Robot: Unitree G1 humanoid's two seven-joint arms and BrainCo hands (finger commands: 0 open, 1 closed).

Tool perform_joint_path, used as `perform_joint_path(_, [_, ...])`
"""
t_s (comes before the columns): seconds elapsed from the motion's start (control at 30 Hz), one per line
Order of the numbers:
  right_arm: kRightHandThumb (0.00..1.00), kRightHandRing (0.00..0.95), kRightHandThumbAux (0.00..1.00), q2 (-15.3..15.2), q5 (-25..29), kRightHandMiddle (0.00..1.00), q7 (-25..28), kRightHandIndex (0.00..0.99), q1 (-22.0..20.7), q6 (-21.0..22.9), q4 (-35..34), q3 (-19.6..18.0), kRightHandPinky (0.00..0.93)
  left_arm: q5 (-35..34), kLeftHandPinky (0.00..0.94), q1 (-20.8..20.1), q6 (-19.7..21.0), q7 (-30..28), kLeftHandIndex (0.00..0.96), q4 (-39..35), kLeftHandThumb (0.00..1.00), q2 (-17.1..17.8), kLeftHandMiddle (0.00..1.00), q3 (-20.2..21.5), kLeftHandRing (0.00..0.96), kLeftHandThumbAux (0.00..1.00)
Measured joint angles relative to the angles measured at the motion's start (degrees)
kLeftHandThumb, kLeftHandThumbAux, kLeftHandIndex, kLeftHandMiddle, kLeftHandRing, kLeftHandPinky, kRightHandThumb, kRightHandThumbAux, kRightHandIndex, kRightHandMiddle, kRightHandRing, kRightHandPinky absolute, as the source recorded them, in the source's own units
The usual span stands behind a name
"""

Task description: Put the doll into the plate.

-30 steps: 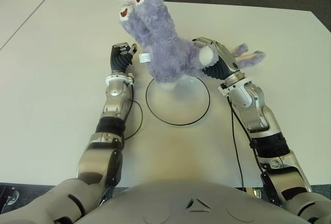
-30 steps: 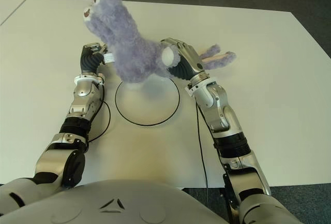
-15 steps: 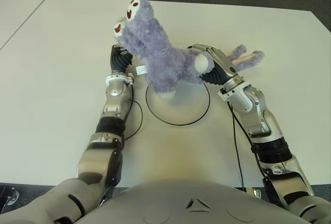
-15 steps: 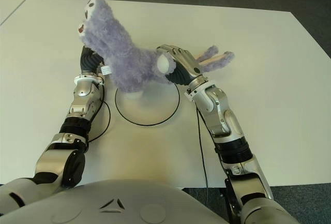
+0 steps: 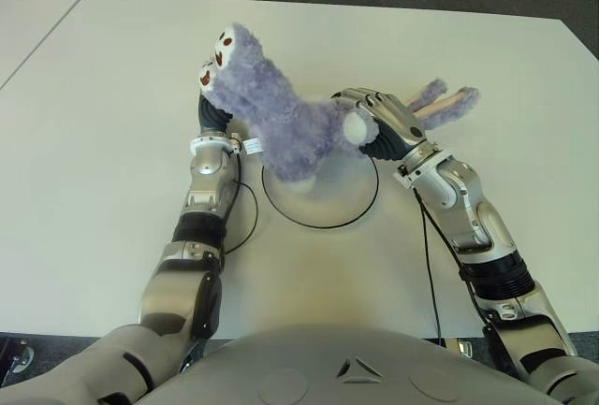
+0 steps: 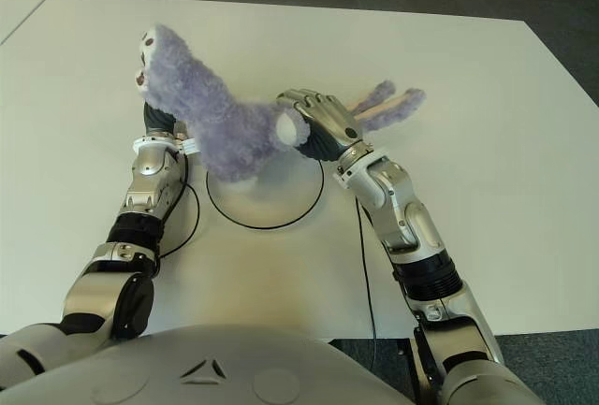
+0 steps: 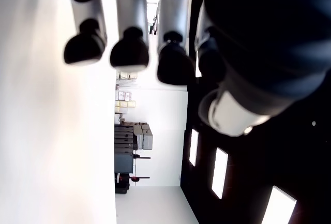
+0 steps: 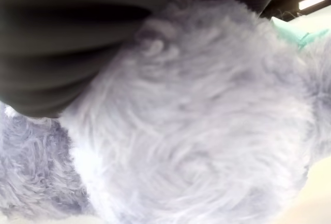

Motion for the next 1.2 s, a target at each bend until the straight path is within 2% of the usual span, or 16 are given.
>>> perform_joint_path(0.27, [0.851,0.845,0.672,-0.4,-1.6,0.566,0.8,0.412,0.0,0.0,-1.0,0.5,0.853,0.0,0.804,0.3,0.0,0.0,0.750,-0.5,0.460,0.0,0.824,0.0,0.833,0.752])
perform_joint_path(0.37, [0.764,0.847,0.692,-0.5,-1.9,0.754,1.1,0.432,0.1,0.3,-1.4,0.6,0.846,0.0,0.805,0.5,0.1,0.0,0.749,-0.8,0.464,-0.1,0.824,0.0,0.833,0.750])
perform_joint_path(0.5, [0.724,0.842,0.699,-0.7,-2.3,0.821,1.9,0.439,0.3,0.5,-2.2,0.7,0.836,0.0,0.796,0.7,0.1,0.0,0.750,-1.2,0.467,-0.2,0.823,0.0,0.832,0.747])
perform_joint_path(1.0, [0.689,0.798,0.710,-1.8,-6.1,0.814,6.4,0.426,1.2,3.7,-6.7,1.3,0.769,0.0,0.806,1.2,0.7,0.0,0.734,-2.1,0.478,-0.6,0.821,0.0,0.832,0.743])
perform_joint_path(1.07, [0.506,0.790,0.577,-1.8,-6.9,0.805,6.6,0.379,1.3,4.0,-7.2,1.4,0.772,0.0,0.800,1.2,0.9,0.0,0.735,-2.1,0.478,-0.6,0.821,0.0,0.832,0.744])
perform_joint_path(1.17, [0.430,0.787,0.523,-2.2,-7.9,0.802,7.1,0.359,1.4,4.0,-7.8,1.5,0.773,0.0,0.797,1.2,1.0,0.0,0.736,-2.1,0.478,-0.7,0.820,0.0,0.832,0.744])
perform_joint_path(1.2, [0.389,0.763,0.498,-2.3,-8.1,0.767,7.3,0.283,1.4,4.0,-8.0,1.5,0.746,0.0,0.794,1.2,1.0,0.0,0.734,-2.1,0.477,-0.7,0.819,0.0,0.830,0.745])
